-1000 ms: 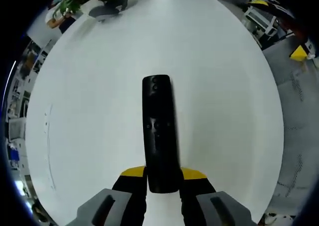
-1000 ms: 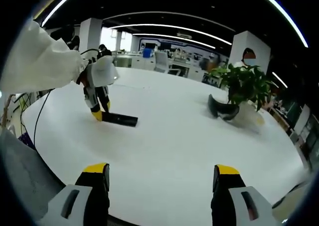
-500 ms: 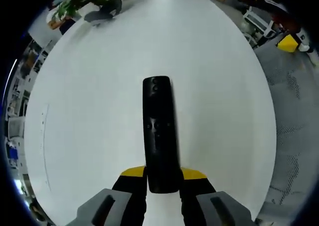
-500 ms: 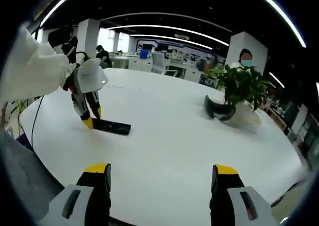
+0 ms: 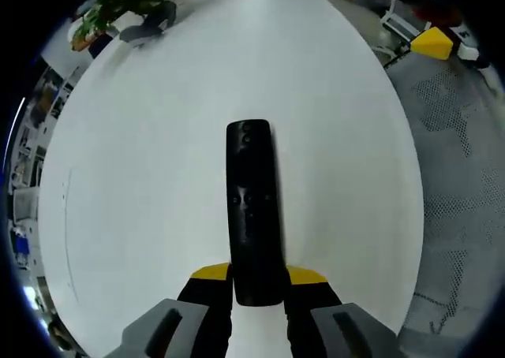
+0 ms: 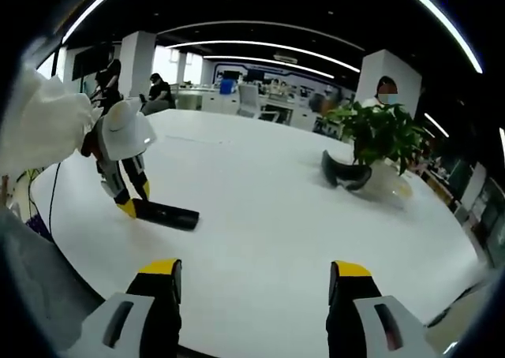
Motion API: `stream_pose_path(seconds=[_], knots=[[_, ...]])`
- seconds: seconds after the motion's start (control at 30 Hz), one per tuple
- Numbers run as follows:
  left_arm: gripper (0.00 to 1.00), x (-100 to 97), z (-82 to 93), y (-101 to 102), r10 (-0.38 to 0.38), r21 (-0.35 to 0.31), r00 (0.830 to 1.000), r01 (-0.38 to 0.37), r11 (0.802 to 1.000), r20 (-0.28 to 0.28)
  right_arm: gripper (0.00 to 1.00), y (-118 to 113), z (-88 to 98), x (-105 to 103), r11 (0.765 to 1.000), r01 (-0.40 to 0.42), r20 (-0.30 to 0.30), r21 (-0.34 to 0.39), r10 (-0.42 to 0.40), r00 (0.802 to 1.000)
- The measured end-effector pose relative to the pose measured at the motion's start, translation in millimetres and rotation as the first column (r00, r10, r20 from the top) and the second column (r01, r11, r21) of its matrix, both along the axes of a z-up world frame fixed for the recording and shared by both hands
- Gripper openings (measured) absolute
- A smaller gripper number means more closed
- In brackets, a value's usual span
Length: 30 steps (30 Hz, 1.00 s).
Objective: Press the specified remote control buttons in sequence, fully releasing each button before pressing the next.
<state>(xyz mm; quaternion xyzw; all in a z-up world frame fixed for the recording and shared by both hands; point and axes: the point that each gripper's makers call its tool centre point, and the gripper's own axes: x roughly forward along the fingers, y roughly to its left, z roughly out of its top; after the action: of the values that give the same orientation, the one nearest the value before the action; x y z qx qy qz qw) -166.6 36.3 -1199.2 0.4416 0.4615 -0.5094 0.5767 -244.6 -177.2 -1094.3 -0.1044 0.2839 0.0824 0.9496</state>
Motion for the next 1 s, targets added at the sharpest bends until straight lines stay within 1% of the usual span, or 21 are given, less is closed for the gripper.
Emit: stream_pose_path(seconds=[0.13,0.2,0.27,0.33,0.4,0.5,0.6,0.67,0.77,0.9,1.0], knots=[[0.24,-7.4,-0.9,-1.8,-0.011,0.001,1.000,0.011,1.000,-0.002,0.70,0.9,-3.6,-0.7,1.000,-0.010,-0.019,-0.003,0.010,1.000],[0.24,-7.9,-0.9,-2.4,-0.021,0.006,1.000,0.021,1.000,-0.004,0.65,2.2,-5.7,-1.7,1.000,-0.017,-0.036,0.007,0.017,0.999],[0.24,-9.1,-0.6,-2.5,-0.010,0.008,1.000,0.010,1.000,-0.005,0.61,2.7,-4.3,-2.5,1.000,-0.018,-0.033,0.015,0.018,0.999],[0.24,-14.8,-0.5,-2.8,0.003,0.005,1.000,-0.003,1.000,-0.002,0.56,3.6,-3.1,-3.1,0.999,-0.019,-0.032,0.033,0.020,0.999],[0.24,-22.0,-0.4,-3.9,-0.005,-0.001,1.000,0.005,1.000,-0.002,0.50,5.9,-5.1,-4.6,0.999,-0.025,-0.049,0.043,0.028,0.998],[0.24,-28.8,0.0,-5.7,-0.020,-0.006,1.000,0.020,1.000,0.000,0.45,11.1,-6.4,-6.1,0.998,-0.049,-0.060,0.046,0.051,0.997],[0.24,-31.7,0.5,-6.5,0.014,-0.019,1.000,-0.014,1.000,-0.004,0.39,13.1,-5.5,-7.0,0.997,-0.059,-0.063,0.057,0.063,0.996],[0.24,-35.2,-0.1,-7.1,0.020,-0.022,1.000,-0.020,1.000,-0.004,0.36,12.6,-4.0,-7.7,0.996,-0.057,-0.061,0.072,0.062,0.996],[0.24,-43.0,0.2,-9.1,0.027,-0.031,1.000,-0.027,0.999,-0.002,0.32,13.8,-2.2,-7.8,0.994,-0.063,-0.050,0.084,0.067,0.996],[0.24,-50.3,-0.3,-11.8,0.034,-0.030,0.999,-0.034,0.999,-0.004,0.29,19.7,-8.8,-9.9,0.992,-0.091,-0.088,0.086,0.099,0.991],[0.24,-54.0,-0.7,-13.3,0.033,-0.013,0.999,-0.033,0.999,-0.005,0.26,23.1,-9.2,-11.6,0.990,-0.108,-0.098,0.090,0.117,0.988]])
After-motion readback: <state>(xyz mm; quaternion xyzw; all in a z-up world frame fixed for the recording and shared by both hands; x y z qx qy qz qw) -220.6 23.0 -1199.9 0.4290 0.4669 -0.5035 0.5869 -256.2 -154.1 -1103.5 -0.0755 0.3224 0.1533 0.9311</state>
